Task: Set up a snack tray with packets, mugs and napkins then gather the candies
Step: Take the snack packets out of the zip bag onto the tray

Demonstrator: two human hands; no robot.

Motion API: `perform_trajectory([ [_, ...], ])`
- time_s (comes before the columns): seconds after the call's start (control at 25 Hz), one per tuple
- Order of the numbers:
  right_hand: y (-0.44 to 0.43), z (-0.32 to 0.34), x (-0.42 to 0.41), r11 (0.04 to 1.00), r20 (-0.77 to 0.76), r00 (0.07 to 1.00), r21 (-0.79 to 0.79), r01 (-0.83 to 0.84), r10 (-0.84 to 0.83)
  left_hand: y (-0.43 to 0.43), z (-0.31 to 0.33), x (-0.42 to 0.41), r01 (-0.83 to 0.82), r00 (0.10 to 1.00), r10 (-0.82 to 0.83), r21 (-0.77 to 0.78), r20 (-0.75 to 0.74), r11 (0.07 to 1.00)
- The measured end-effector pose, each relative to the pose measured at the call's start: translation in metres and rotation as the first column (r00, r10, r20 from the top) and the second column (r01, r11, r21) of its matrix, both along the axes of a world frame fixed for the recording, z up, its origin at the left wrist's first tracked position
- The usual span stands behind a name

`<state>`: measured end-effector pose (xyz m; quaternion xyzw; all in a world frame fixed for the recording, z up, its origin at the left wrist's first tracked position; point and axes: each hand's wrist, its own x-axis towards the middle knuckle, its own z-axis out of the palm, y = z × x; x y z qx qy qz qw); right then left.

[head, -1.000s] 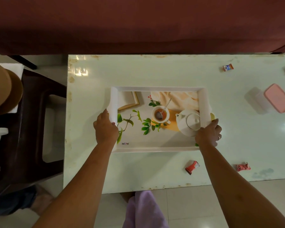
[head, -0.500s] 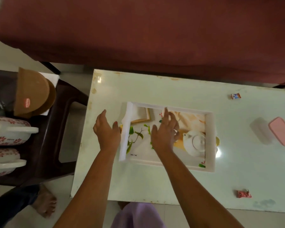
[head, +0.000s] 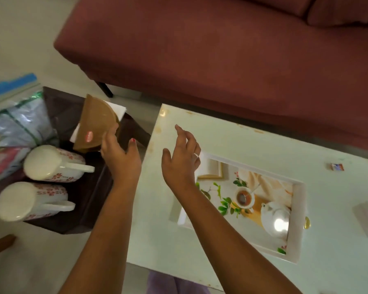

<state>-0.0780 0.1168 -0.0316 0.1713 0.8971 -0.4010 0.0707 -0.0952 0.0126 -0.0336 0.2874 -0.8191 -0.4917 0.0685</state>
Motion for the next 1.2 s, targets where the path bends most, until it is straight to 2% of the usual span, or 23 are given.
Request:
perform_trajectory([
  [0.2,-0.076,0.025,-0.033,0.978,-0.081,0.992,-0.181,-0.107,0.093,-0.066,0.038,-0.009,-0.079,0.984,0.054,-0.144,-0.170,0.986],
  [0.28,-0.114,0.034,-0.044,0.953,-0.118,0.973,-0.210,-0.218,0.197,-0.097,0.056,-0.007,-0.144,0.961,0.067,-0.278,-0.269,0.950],
  [0.4,-0.164,0.047,-0.063,0.904,-0.294,0.882,-0.109,-0.413,0.368,-0.144,0.077,-0.003,-0.247,0.925,0.012,-0.580,-0.379,0.776],
  [0.48,-0.191,0.054,-0.074,0.860,-0.378,0.799,-0.011,-0.510,0.468,-0.174,0.080,0.000,-0.239,0.943,-0.042,-0.760,-0.330,0.604],
  [0.56,-0.213,0.057,-0.084,0.817,-0.393,0.732,0.098,-0.569,0.557,-0.202,0.078,0.002,-0.183,0.978,0.010,-0.824,-0.210,0.536],
  [0.64,-0.228,0.056,-0.091,0.794,-0.408,0.697,0.137,-0.592,0.590,-0.227,0.075,0.005,-0.145,0.989,0.110,-0.811,-0.100,0.566],
  [0.72,-0.235,0.054,-0.096,0.800,-0.458,0.696,0.061,-0.597,0.553,-0.246,0.074,0.010,-0.125,0.989,0.145,-0.772,-0.043,0.623],
  [0.8,-0.236,0.055,-0.097,0.815,-0.489,0.722,-0.039,-0.579,0.489,-0.255,0.075,0.015,-0.113,0.992,0.115,-0.757,-0.050,0.644],
  [0.88,-0.238,0.065,-0.097,0.818,-0.499,0.741,-0.103,-0.566,0.450,-0.260,0.088,0.017,-0.143,0.990,0.110,-0.746,-0.093,0.651],
  [1.0,-0.239,0.102,-0.099,0.810,-0.586,0.716,-0.164,-0.564,0.380,-0.267,0.125,0.016,-0.225,0.971,0.097,-0.701,-0.219,0.677],
  [1.2,-0.209,0.194,-0.098,0.825,-0.732,0.638,-0.194,-0.531,0.239,-0.251,0.233,0.011,-0.234,0.924,-0.027,-0.621,-0.382,0.748],
])
